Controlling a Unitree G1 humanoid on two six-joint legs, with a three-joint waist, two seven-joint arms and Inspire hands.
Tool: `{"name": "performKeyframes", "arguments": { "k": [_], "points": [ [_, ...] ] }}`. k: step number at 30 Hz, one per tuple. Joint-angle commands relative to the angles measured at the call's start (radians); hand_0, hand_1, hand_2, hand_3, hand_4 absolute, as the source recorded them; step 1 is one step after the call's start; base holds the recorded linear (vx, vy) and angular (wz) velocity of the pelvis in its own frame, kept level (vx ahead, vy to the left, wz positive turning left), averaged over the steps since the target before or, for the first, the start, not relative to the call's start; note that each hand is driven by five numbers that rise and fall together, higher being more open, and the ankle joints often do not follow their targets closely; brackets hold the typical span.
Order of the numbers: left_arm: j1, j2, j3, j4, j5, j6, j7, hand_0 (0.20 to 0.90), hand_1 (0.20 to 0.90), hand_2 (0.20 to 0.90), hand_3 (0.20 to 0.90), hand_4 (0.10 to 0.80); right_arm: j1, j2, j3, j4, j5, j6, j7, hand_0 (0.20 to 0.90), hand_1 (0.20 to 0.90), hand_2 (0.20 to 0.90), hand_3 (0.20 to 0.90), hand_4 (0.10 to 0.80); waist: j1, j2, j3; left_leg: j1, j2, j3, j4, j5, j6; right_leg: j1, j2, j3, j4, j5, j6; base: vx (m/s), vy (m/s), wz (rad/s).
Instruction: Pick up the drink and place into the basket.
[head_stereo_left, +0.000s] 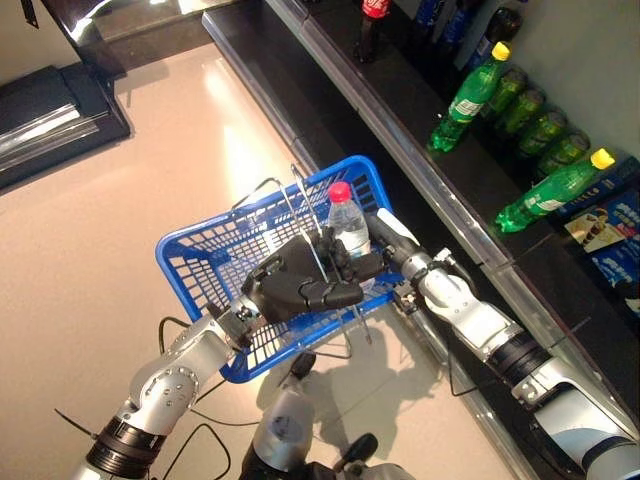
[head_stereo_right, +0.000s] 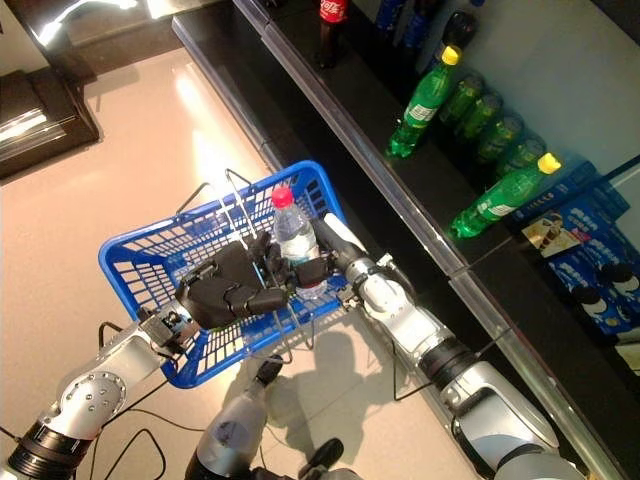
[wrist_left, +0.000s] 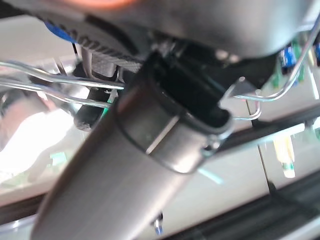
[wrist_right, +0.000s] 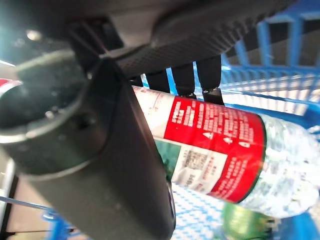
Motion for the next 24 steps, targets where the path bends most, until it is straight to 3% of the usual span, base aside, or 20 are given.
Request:
{"name": "performKeyframes", "arguments": {
  "k": [1, 24],
  "points": [
    [-0.119, -0.122, -0.082, -0.215, -0.098, -0.133, -0.226, 0.300, 0.300, 0.300, 0.200, 0.100, -0.077, 0.042, 0.069, 0.033, -0.045, -0.097, -0.078, 0.300, 0.300, 0.300, 0.200, 0.100, -0.015, -0.016, -0.385, 0.084, 0.068, 0.004, -0.019, -0.118, -0.048, -0.009, -0.039, -0.035, -0.002, 0.055, 0.028, -0.004, -0.007, 0.05],
    [-0.142, -0.094, -0.132, -0.233, -0.052, -0.088, -0.313, 0.300, 0.300, 0.300, 0.200, 0.100, -0.243, 0.008, 0.227, 0.060, -0.418, -0.049, -0.016, 0.300, 0.300, 0.300, 0.200, 0.100, 0.019, -0.027, -0.383, 0.090, 0.063, -0.020, -0.019, -0.118, -0.048, -0.001, -0.030, -0.040, 0.002, 0.055, 0.027, 0.000, -0.004, 0.02]
  ]
}}
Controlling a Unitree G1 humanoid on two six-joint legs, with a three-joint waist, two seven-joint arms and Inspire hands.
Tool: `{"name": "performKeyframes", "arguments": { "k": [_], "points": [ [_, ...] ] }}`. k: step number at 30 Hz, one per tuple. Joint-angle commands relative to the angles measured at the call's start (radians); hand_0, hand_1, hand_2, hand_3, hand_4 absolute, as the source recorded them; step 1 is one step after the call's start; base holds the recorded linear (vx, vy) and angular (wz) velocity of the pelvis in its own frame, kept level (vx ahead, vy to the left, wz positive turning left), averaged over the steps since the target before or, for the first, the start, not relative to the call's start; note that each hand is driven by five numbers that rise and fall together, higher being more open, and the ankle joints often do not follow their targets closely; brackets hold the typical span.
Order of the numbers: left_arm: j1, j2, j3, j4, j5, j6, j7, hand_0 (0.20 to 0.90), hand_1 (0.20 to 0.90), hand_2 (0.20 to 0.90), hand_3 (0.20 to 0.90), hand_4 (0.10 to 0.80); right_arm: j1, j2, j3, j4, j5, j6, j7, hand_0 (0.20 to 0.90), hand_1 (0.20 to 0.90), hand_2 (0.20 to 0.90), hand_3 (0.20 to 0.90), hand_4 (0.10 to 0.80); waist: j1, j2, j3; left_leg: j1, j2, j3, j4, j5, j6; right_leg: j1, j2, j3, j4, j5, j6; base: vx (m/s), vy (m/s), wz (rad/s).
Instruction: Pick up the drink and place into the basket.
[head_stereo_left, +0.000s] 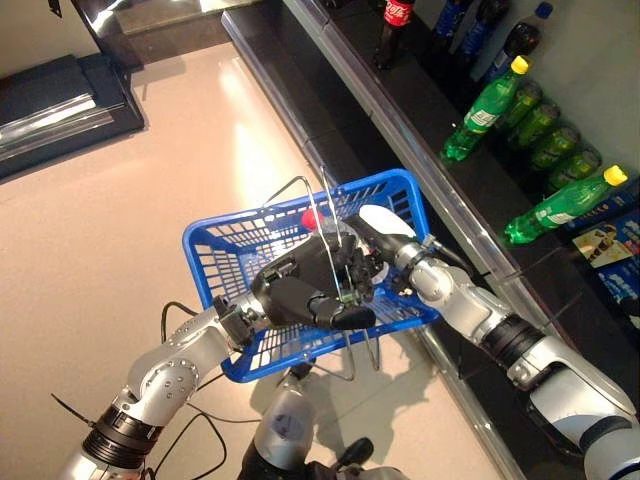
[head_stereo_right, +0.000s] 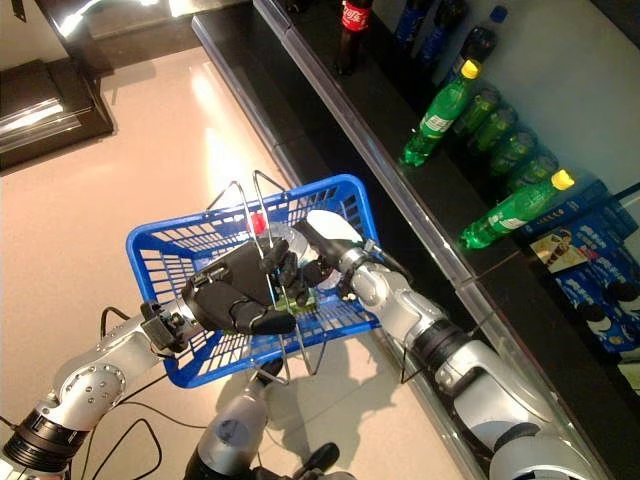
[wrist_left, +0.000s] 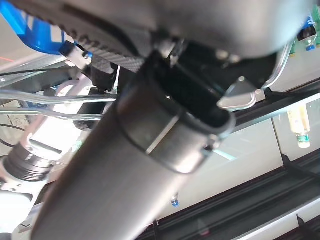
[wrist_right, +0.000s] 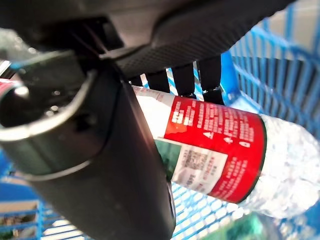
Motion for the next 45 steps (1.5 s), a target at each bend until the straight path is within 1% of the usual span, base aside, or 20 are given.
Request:
{"name": "performKeyframes", "arguments": {
  "k": [1, 10, 24, 28, 37, 45],
  "points": [
    [-0.121, -0.143, -0.098, -0.225, -0.094, -0.112, -0.215, 0.300, 0.300, 0.300, 0.200, 0.100, -0.088, 0.010, 0.107, -0.002, -0.055, -0.076, -0.031, 0.300, 0.300, 0.300, 0.200, 0.100, -0.008, -0.018, -0.383, 0.090, 0.068, -0.006, -0.025, -0.119, -0.047, -0.016, -0.035, -0.017, 0.002, 0.058, 0.026, 0.000, 0.000, 0.00],
    [-0.134, -0.130, -0.119, -0.227, -0.076, -0.108, -0.247, 0.300, 0.300, 0.300, 0.200, 0.100, -0.123, 0.017, 0.161, 0.053, -0.117, -0.091, 0.020, 0.300, 0.300, 0.300, 0.200, 0.100, 0.006, -0.021, -0.385, 0.091, 0.065, -0.014, -0.025, -0.118, -0.047, -0.012, -0.034, -0.027, 0.002, 0.059, 0.027, 0.001, -0.001, 0.00],
    [-0.154, -0.126, -0.143, -0.230, -0.072, -0.089, -0.284, 0.300, 0.300, 0.300, 0.200, 0.100, -0.129, 0.091, 0.183, 0.169, -0.169, -0.099, 0.058, 0.300, 0.300, 0.300, 0.200, 0.100, 0.027, -0.017, -0.395, 0.089, 0.055, -0.038, -0.025, -0.114, -0.046, -0.010, -0.033, -0.044, 0.002, 0.060, 0.027, 0.006, -0.004, 0.07],
    [-0.159, -0.130, -0.148, -0.233, -0.073, -0.084, -0.296, 0.300, 0.300, 0.300, 0.200, 0.100, -0.132, 0.116, 0.187, 0.208, -0.185, -0.116, 0.062, 0.300, 0.300, 0.300, 0.200, 0.100, 0.033, -0.016, -0.397, 0.089, 0.052, -0.046, -0.025, -0.114, -0.045, -0.012, -0.033, -0.047, 0.003, 0.061, 0.027, 0.004, -0.002, 0.05],
    [-0.168, -0.146, -0.149, -0.242, -0.092, -0.061, -0.308, 0.300, 0.300, 0.300, 0.200, 0.100, -0.120, 0.186, 0.171, 0.302, -0.181, -0.087, 0.083, 0.300, 0.300, 0.300, 0.200, 0.100, 0.047, -0.013, -0.404, 0.091, 0.046, -0.058, -0.025, -0.114, -0.043, -0.009, -0.032, -0.055, 0.003, 0.061, 0.025, 0.008, 0.002, 0.02],
    [-0.168, -0.148, -0.150, -0.260, -0.105, -0.046, -0.311, 0.300, 0.300, 0.300, 0.200, 0.100, -0.097, 0.222, 0.171, 0.394, -0.164, -0.076, 0.095, 0.300, 0.300, 0.300, 0.200, 0.100, 0.060, -0.015, -0.405, 0.094, 0.043, -0.067, -0.025, -0.115, -0.041, -0.007, -0.031, -0.061, 0.004, 0.063, 0.025, 0.022, 0.001, 0.04]
  ]
}}
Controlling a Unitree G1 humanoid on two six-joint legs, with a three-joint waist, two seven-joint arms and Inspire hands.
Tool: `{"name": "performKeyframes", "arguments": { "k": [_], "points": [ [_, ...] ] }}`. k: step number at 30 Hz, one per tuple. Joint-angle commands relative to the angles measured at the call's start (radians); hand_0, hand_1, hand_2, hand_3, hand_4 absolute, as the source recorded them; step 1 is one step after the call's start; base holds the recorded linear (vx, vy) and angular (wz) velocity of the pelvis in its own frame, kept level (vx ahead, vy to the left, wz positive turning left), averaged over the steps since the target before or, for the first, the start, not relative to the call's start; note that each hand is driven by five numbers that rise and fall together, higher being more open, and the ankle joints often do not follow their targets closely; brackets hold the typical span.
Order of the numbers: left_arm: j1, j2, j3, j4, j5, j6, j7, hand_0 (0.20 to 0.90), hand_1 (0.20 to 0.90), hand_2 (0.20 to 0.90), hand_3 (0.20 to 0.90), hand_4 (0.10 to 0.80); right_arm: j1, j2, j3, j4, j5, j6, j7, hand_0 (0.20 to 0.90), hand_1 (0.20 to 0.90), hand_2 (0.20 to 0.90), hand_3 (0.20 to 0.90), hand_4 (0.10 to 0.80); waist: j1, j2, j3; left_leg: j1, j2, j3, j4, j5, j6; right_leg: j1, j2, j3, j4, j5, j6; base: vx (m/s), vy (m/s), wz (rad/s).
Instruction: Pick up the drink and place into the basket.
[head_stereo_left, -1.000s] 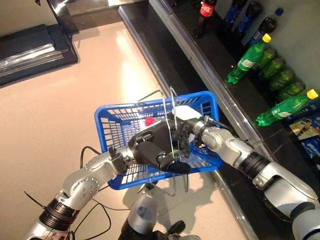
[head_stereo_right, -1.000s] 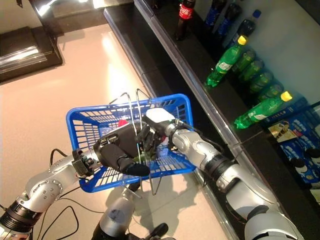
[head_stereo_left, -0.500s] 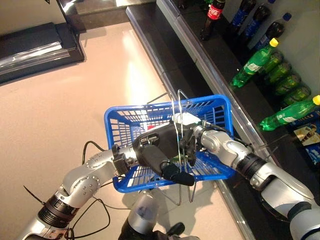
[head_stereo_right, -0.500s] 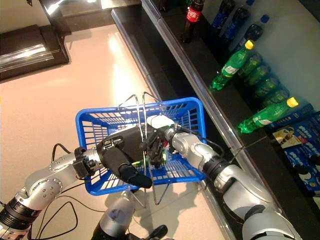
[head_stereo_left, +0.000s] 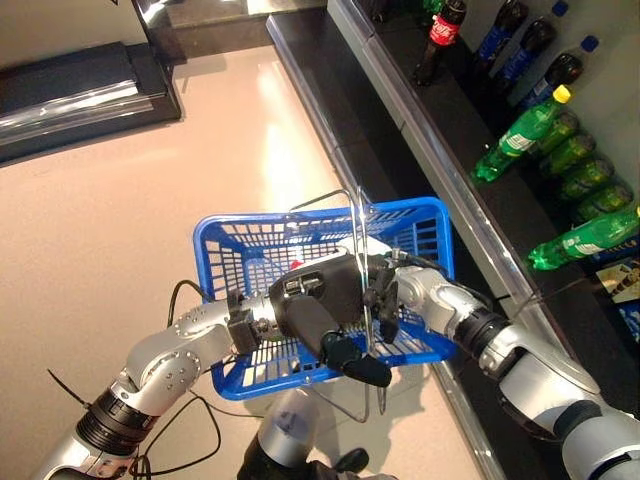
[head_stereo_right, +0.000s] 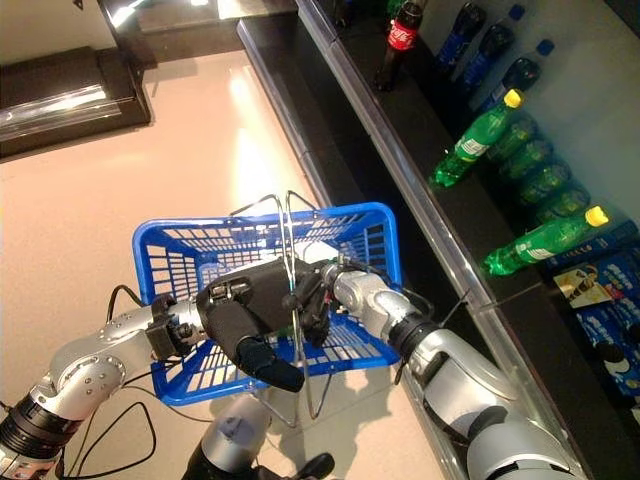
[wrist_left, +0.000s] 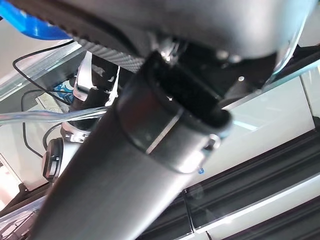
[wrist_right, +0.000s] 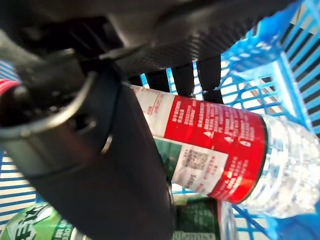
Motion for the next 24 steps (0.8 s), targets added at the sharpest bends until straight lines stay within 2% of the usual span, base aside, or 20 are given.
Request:
{"name": "performKeyframes", "arguments": {
  "k": [1, 11, 12, 13, 14, 15, 24],
  "points": [
    [-0.065, -0.210, -0.078, -0.197, -0.160, -0.130, -0.172, 0.300, 0.300, 0.300, 0.200, 0.100, -0.037, 0.082, 0.071, 0.099, 0.038, -0.022, -0.037, 0.300, 0.300, 0.300, 0.200, 0.100, 0.000, -0.006, -0.399, 0.105, 0.076, 0.003, -0.043, -0.110, -0.045, -0.036, -0.020, -0.017, 0.004, 0.086, 0.014, 0.017, -0.005, 0.11],
    [-0.058, -0.222, -0.080, -0.206, -0.161, -0.116, -0.170, 0.300, 0.300, 0.300, 0.200, 0.100, -0.014, 0.121, 0.064, 0.167, 0.041, 0.011, -0.006, 0.300, 0.300, 0.300, 0.200, 0.100, 0.010, -0.006, -0.404, 0.109, 0.073, -0.002, -0.043, -0.112, -0.043, -0.035, -0.018, -0.018, 0.003, 0.087, 0.013, 0.006, -0.001, 0.01],
    [-0.057, -0.222, -0.079, -0.207, -0.161, -0.115, -0.171, 0.300, 0.300, 0.300, 0.200, 0.100, -0.011, 0.122, 0.064, 0.169, 0.043, 0.016, -0.001, 0.345, 0.345, 0.345, 0.252, 0.152, 0.010, -0.006, -0.404, 0.110, 0.073, -0.002, -0.043, -0.111, -0.042, -0.035, -0.018, -0.019, 0.004, 0.088, 0.013, 0.000, 0.000, 0.00],
    [-0.056, -0.222, -0.079, -0.207, -0.160, -0.116, -0.171, 0.300, 0.300, 0.300, 0.200, 0.100, -0.009, 0.124, 0.064, 0.170, 0.043, 0.018, 0.000, 0.465, 0.465, 0.465, 0.392, 0.292, 0.010, -0.006, -0.404, 0.109, 0.073, -0.002, -0.043, -0.111, -0.042, -0.036, -0.018, -0.019, 0.004, 0.088, 0.013, 0.000, 0.000, 0.00],
    [-0.055, -0.222, -0.079, -0.208, -0.161, -0.116, -0.170, 0.300, 0.300, 0.300, 0.200, 0.100, -0.005, 0.125, 0.064, 0.173, 0.043, 0.025, 0.002, 0.629, 0.629, 0.629, 0.584, 0.484, 0.011, -0.007, -0.404, 0.109, 0.073, -0.002, -0.043, -0.111, -0.042, -0.036, -0.018, -0.019, 0.004, 0.089, 0.014, 0.000, 0.000, 0.00],
    [-0.050, -0.223, -0.075, -0.212, -0.160, -0.112, -0.170, 0.300, 0.300, 0.300, 0.200, 0.100, 0.002, 0.126, 0.063, 0.176, 0.046, 0.027, 0.003, 0.900, 0.900, 0.900, 0.900, 0.800, 0.012, -0.007, -0.404, 0.109, 0.073, -0.002, -0.043, -0.111, -0.042, -0.036, -0.018, -0.020, 0.003, 0.089, 0.013, 0.000, 0.000, 0.00],
    [-0.044, -0.232, -0.071, -0.213, -0.149, -0.119, -0.153, 0.300, 0.300, 0.300, 0.200, 0.100, 0.015, 0.146, 0.042, 0.194, 0.067, 0.048, -0.013, 0.900, 0.900, 0.900, 0.900, 0.800, 0.014, -0.005, -0.405, 0.106, 0.071, -0.003, -0.043, -0.110, -0.041, -0.039, -0.020, -0.019, 0.002, 0.092, 0.016, 0.000, 0.000, 0.00]
  ]
}}
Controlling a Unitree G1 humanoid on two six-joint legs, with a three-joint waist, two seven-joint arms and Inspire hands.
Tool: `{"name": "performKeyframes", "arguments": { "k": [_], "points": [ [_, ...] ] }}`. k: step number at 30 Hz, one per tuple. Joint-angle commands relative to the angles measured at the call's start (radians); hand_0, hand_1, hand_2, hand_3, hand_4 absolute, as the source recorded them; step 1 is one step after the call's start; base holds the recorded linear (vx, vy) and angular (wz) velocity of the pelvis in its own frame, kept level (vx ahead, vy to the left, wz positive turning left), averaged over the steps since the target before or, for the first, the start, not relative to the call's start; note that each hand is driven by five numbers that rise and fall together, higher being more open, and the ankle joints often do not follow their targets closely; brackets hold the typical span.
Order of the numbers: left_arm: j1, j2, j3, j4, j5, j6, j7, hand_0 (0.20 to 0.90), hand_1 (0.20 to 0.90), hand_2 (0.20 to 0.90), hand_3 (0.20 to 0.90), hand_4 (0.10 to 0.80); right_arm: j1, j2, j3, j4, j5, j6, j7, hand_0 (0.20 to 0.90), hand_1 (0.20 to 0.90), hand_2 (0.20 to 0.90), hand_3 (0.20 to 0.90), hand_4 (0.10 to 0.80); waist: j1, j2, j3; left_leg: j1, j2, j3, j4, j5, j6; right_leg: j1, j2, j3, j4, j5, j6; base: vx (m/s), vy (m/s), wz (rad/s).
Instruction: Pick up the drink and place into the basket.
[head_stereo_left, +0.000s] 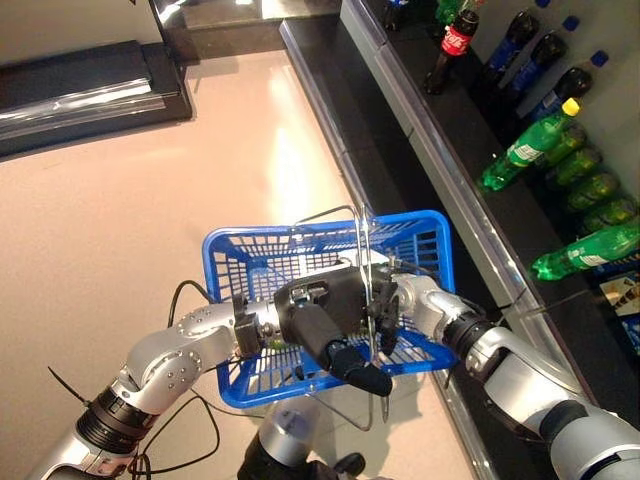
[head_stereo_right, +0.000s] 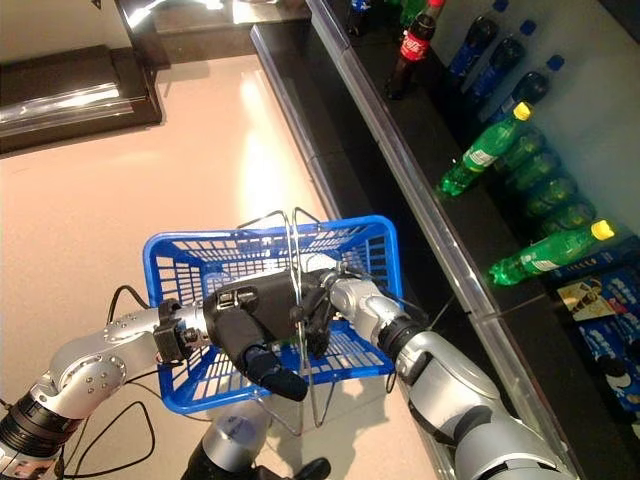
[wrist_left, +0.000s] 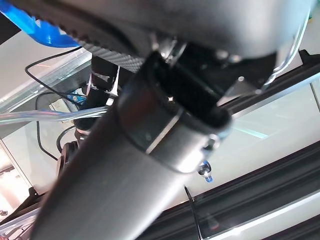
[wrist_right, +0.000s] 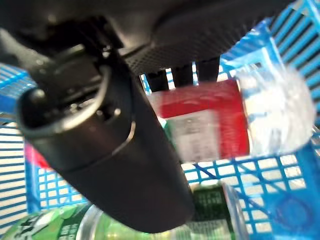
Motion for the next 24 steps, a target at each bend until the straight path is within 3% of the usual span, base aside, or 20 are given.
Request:
{"name": "performKeyframes", "arguments": {
  "k": [1, 12, 19, 24],
  "points": [
    [-0.043, -0.240, -0.053, -0.213, -0.194, -0.186, -0.153, 0.300, 0.300, 0.300, 0.200, 0.100, 0.018, 0.070, 0.041, 0.094, 0.036, 0.002, -0.051, 0.900, 0.900, 0.900, 0.900, 0.800, -0.007, 0.001, -0.402, 0.105, 0.074, 0.003, -0.055, -0.102, -0.037, -0.051, -0.022, -0.006, 0.003, 0.099, 0.017, 0.000, 0.000, 0.00],
    [-0.036, -0.257, -0.036, -0.211, -0.182, -0.193, -0.115, 0.300, 0.300, 0.300, 0.200, 0.100, 0.043, 0.070, 0.019, 0.091, 0.069, -0.001, -0.087, 0.900, 0.900, 0.900, 0.900, 0.800, -0.023, 0.002, -0.405, 0.115, 0.084, 0.021, -0.055, -0.107, -0.036, -0.050, -0.022, 0.005, 0.000, 0.100, 0.017, 0.000, 0.000, 0.00],
    [-0.024, -0.261, -0.004, -0.197, -0.144, -0.241, -0.056, 0.300, 0.300, 0.300, 0.200, 0.100, 0.054, 0.040, -0.022, 0.047, 0.153, -0.008, -0.148, 0.900, 0.900, 0.900, 0.900, 0.800, -0.040, 0.006, -0.401, 0.117, 0.087, 0.033, -0.055, -0.109, -0.036, -0.053, -0.021, 0.014, -0.002, 0.103, 0.019, 0.000, 0.005, 0.00],
    [-0.008, -0.253, 0.060, -0.163, -0.112, -0.311, 0.048, 0.300, 0.300, 0.300, 0.200, 0.100, 0.121, -0.023, -0.084, -0.108, 0.193, 0.003, -0.190, 0.900, 0.900, 0.900, 0.900, 0.800, -0.086, 0.012, -0.403, 0.110, 0.090, 0.061, -0.055, -0.107, -0.034, -0.069, -0.027, 0.033, -0.002, 0.103, 0.022, -0.016, 0.044, -0.14]
  ]
}}
